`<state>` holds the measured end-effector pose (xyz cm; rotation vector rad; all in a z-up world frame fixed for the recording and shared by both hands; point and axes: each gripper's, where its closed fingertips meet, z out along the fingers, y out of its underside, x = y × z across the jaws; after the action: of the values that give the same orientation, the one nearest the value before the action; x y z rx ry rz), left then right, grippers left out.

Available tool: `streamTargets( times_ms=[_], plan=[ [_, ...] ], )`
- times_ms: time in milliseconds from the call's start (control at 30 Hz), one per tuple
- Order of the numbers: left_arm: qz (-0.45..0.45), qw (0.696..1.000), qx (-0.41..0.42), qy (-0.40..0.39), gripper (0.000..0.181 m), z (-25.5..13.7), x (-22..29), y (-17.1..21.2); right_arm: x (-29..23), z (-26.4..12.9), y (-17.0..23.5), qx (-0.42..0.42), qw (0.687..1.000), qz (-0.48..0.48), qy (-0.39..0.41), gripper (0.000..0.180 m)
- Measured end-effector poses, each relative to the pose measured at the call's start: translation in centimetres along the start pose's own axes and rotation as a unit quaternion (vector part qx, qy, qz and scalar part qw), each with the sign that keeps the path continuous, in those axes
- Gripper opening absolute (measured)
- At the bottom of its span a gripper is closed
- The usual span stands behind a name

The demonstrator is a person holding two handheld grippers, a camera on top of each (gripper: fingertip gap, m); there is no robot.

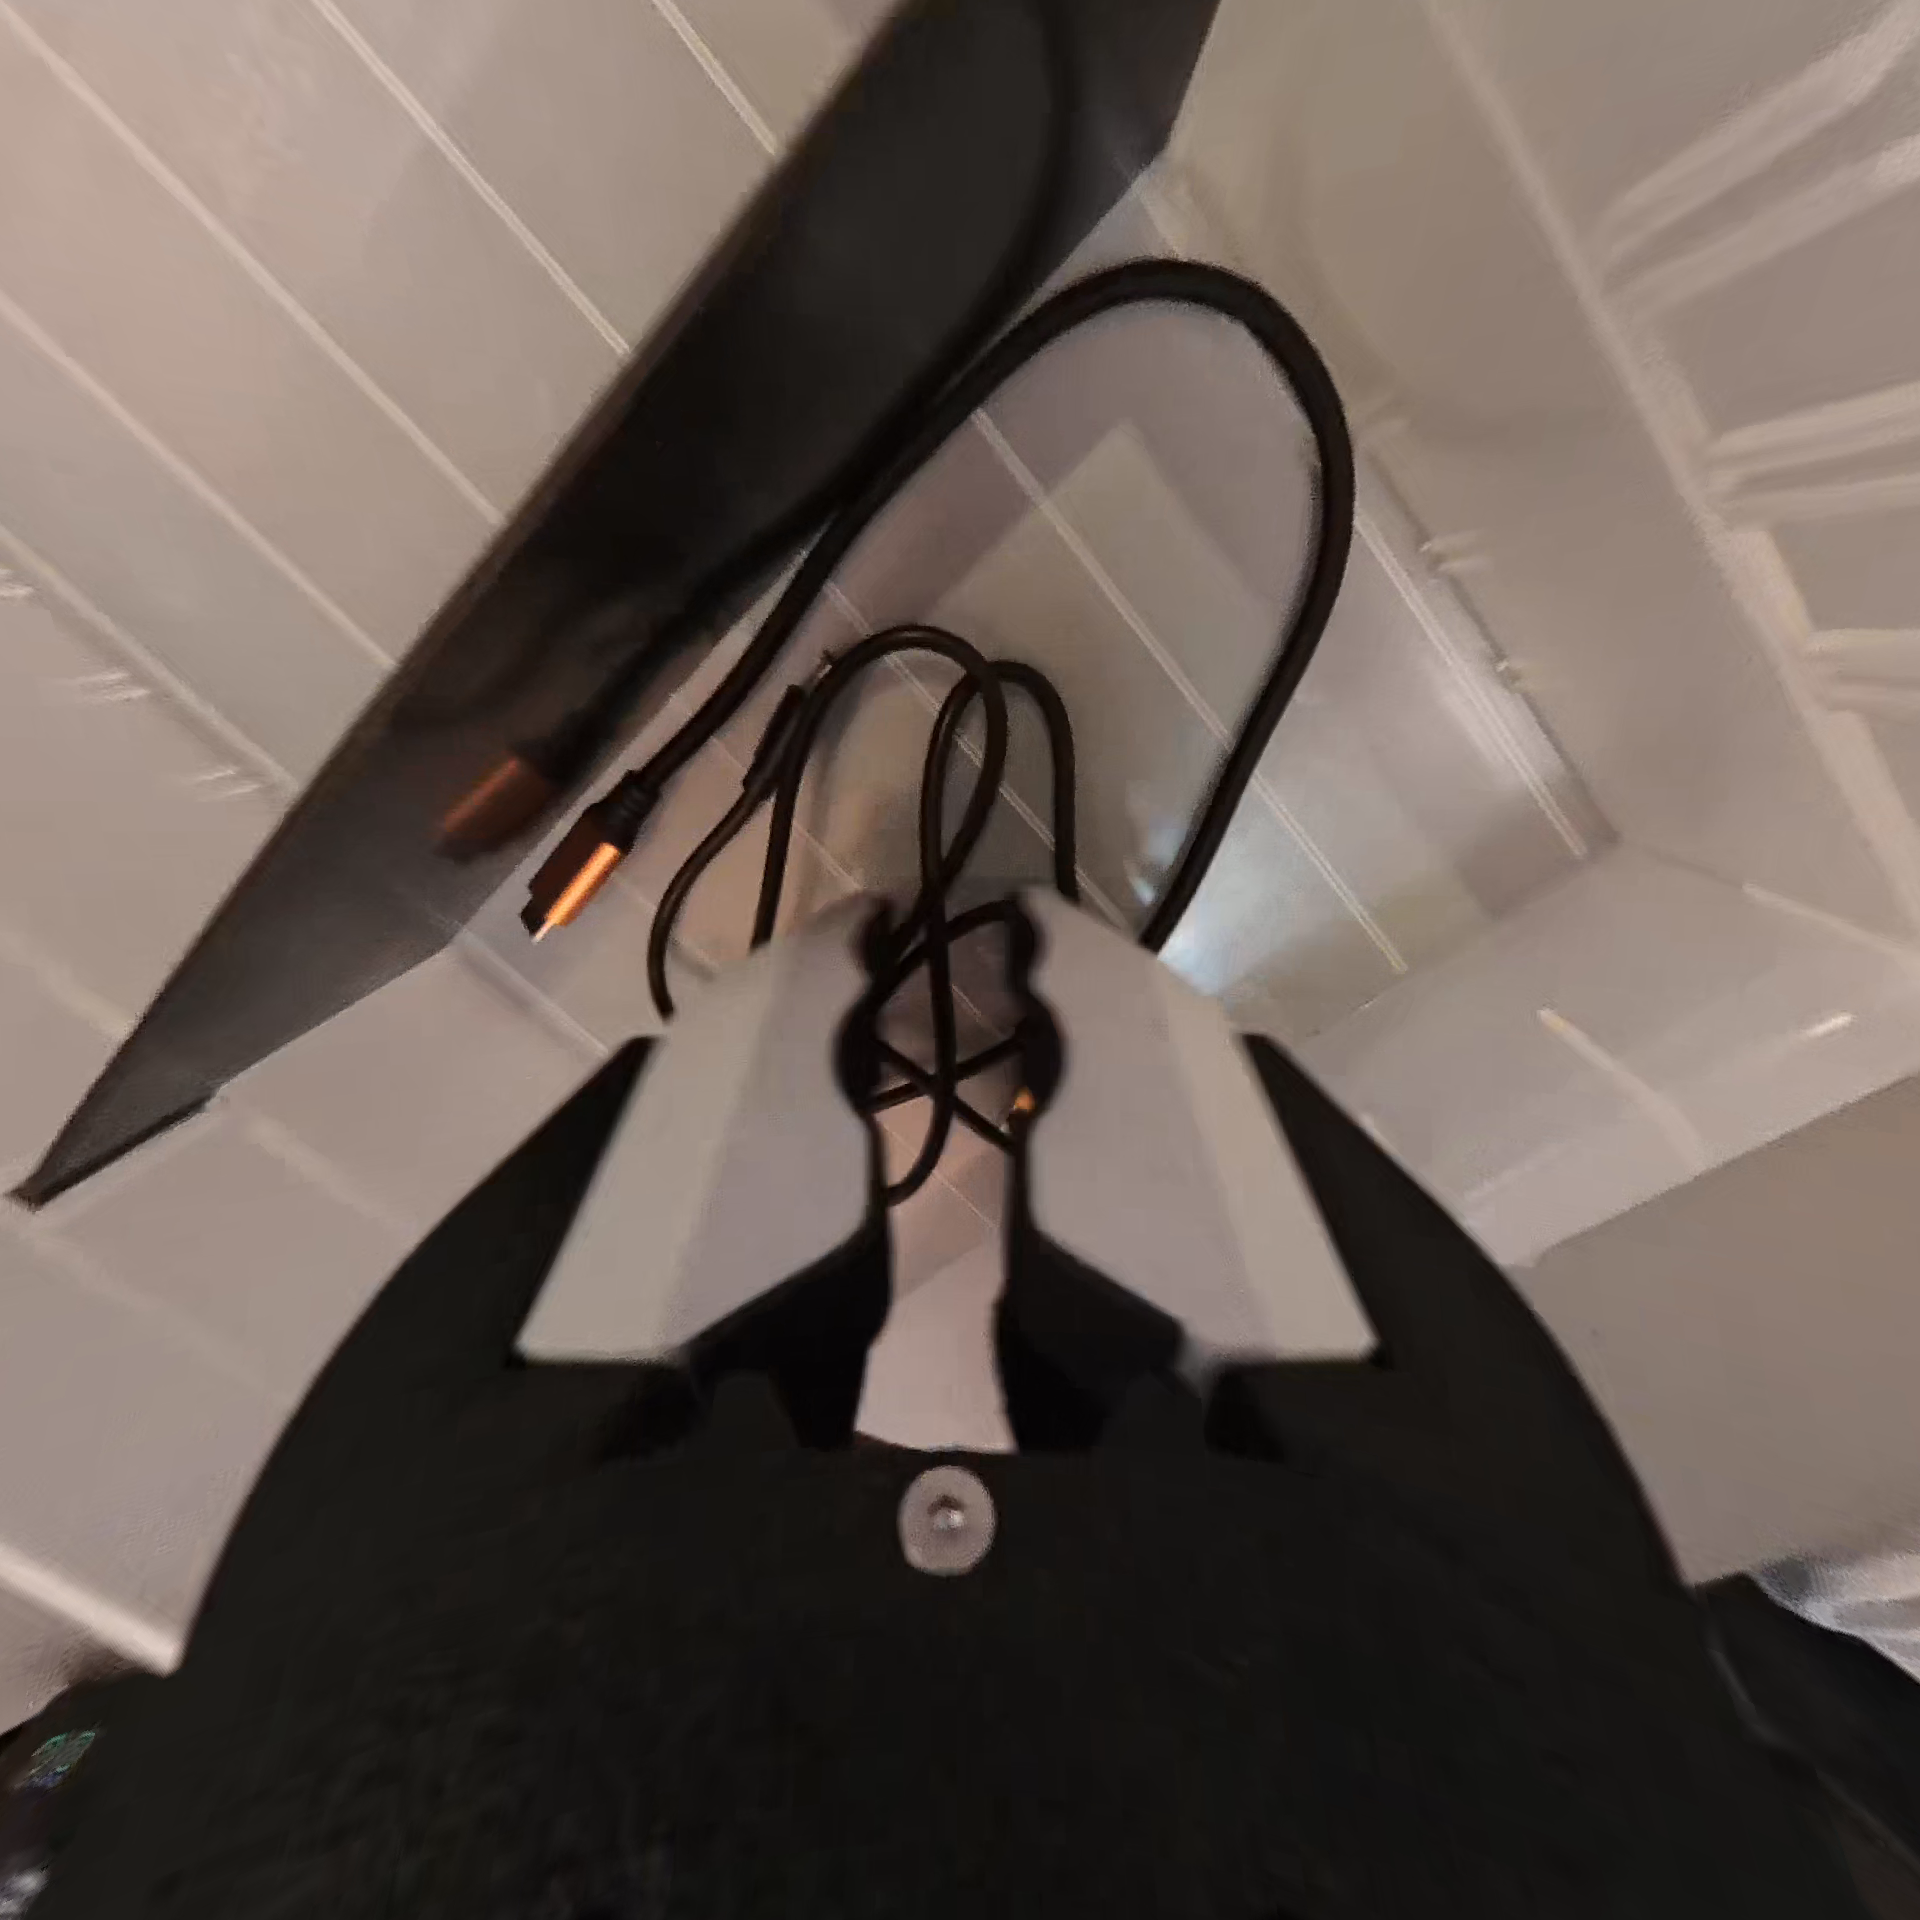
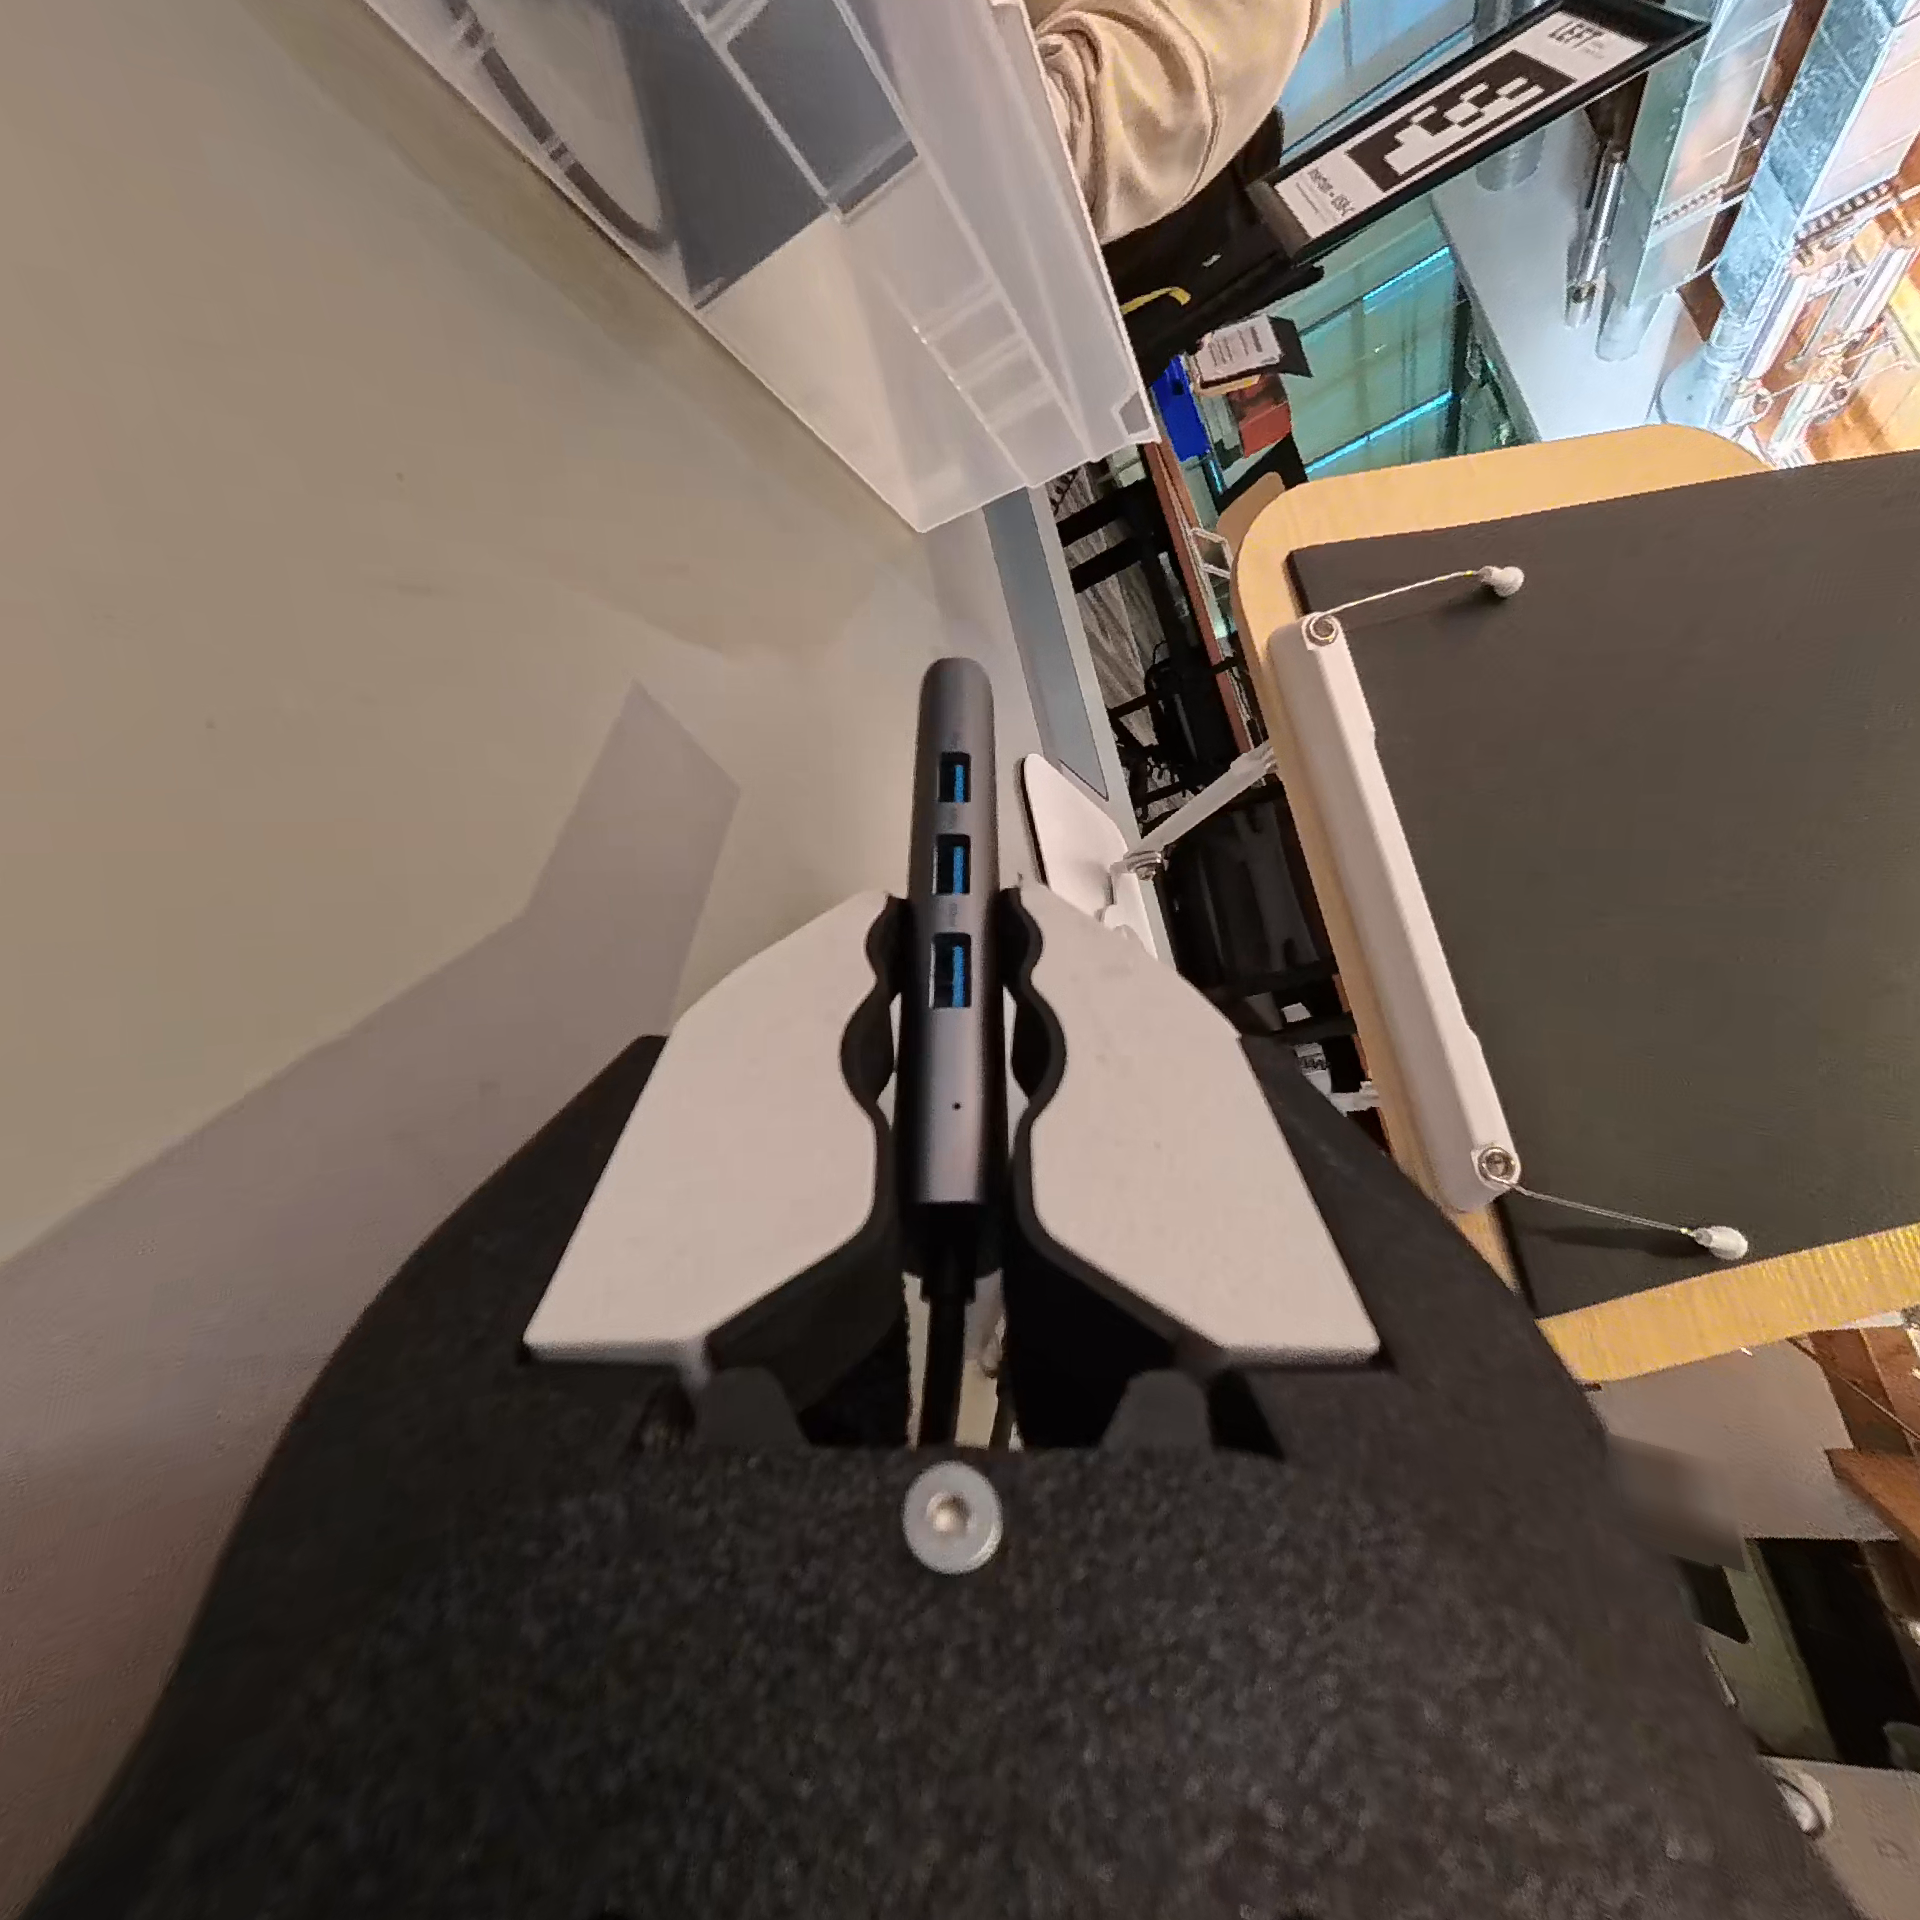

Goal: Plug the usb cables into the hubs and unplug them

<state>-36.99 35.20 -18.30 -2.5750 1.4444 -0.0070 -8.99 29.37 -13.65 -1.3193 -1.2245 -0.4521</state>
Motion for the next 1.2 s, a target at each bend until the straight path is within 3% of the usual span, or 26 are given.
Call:
streamTargets(
  times_ms=[33, 200, 433, 533, 633, 800, 1000, 1067, 1133, 1200],
  plan=[
    [0.01, 1.0, -0.006, -0.003, 0.006, 0.2, 0.1, 0.3, 0.0, 0.0, 0.0, 0.001, 1.0, 0.002, 0.0, 0.017],
    [0.036, 0.997, 0.035, -0.061, 0.004, -2.2, -0.5, 0.1, 0.0, 0.1, 0.0, 0.002, 1.0, 0.005, -0.001, 0.017],
    [0.022, 0.976, 0.176, -0.126, 0.004, -13.7, -0.3, -1.6, 0.0, 0.0, -0.1, 0.003, 1.0, -0.002, 0.0, 0.017],
    [0.05, 0.962, 0.226, -0.145, 0.004, -18.5, 2.2, -2.3, 0.2, 0.0, 0.0, 0.001, 1.0, 0.003, 0.003, 0.017],
    [0.172, 0.938, 0.275, -0.12, 0.004, -20.7, 8.4, -3.3, 0.5, -0.1, 0.2, 0.003, 1.0, 0.019, 0.007, 0.017],
    [0.382, 0.881, 0.274, -0.05, 0.003, -15.4, 20.9, -3.6, 1.1, -0.2, 0.5, 0.004, 0.999, 0.044, 0.012, 0.017],
    [0.525, 0.811, 0.247, -0.079, 0.004, -6.6, 26.5, -3.2, 1.2, -0.4, 0.6, 0.003, 0.999, 0.051, 0.012, 0.017],
    [0.516, 0.818, 0.246, -0.06, 0.005, -5.5, 27.4, -2.6, 1.2, -0.4, 0.6, 0.005, 0.999, 0.052, 0.014, 0.017],
    [0.468, 0.844, 0.257, -0.043, 0.03, -5.9, 27.9, -2.4, 1.3, -0.3, 0.6, 0.005, 0.998, 0.053, 0.014, 0.017],
    [0.385, 0.875, 0.293, 0.004, 0.037, -7.8, 28.3, -1.9, 1.4, -0.4, 0.5, 0.008, 0.998, 0.054, 0.018, 0.017]
  ],
)
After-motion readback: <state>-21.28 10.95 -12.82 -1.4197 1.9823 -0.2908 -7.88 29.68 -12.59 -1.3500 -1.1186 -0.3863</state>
